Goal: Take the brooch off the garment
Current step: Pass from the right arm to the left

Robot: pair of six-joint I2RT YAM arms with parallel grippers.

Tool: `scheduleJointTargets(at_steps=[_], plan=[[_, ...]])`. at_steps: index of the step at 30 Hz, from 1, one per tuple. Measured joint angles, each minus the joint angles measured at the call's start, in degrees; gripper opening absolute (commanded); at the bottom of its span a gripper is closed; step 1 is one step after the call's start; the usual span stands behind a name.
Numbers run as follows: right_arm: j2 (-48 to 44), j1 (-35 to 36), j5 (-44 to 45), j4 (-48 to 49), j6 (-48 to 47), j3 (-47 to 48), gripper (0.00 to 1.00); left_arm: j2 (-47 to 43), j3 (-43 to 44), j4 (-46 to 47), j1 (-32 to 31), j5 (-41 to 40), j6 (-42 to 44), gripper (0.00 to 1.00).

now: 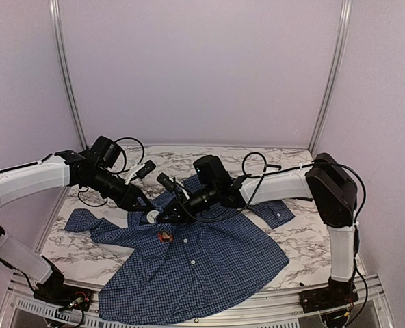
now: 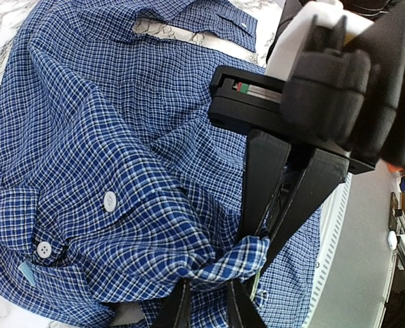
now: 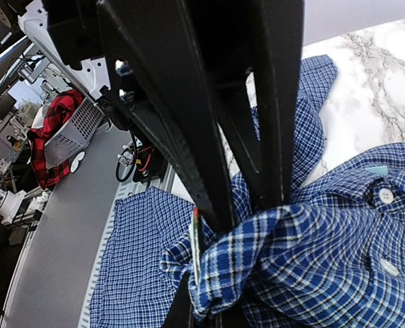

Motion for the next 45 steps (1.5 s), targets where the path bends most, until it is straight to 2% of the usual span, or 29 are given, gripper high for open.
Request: scheduleJointTargets(at_steps=[45], plan=[[1.9, 0.0, -0.4, -1.2, -0.2, 2.9, 0.0, -0.6, -1.6, 0.8, 1.3, 5.4, 0.7, 0.16]])
